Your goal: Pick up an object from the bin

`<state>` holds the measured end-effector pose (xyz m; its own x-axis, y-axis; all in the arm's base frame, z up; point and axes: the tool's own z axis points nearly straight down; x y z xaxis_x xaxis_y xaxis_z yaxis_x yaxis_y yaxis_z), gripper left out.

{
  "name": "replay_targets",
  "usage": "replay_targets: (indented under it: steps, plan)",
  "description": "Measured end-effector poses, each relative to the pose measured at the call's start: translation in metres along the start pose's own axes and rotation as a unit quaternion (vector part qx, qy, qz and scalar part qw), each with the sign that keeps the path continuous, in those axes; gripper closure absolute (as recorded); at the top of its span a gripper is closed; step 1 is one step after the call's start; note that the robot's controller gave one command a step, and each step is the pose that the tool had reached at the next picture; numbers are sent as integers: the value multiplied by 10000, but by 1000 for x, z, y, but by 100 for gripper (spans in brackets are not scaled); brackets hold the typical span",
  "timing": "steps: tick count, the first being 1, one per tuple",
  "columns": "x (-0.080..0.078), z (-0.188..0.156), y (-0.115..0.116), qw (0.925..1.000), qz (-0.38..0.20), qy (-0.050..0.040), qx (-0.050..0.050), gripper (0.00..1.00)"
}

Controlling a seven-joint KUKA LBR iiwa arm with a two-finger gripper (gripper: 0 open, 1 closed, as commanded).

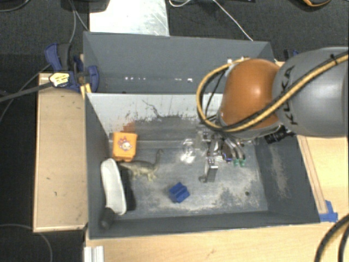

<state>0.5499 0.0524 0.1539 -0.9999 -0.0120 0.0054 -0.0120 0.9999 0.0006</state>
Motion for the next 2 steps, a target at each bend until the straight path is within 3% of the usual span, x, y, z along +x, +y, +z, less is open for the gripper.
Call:
replay_targets:
  steps: [1, 2]
  plan:
    - [-2, -5, 0, 10000, 8, -41, -1, 0]
    - [16, 79, 34, 9992, -390, -26, -1, 0]
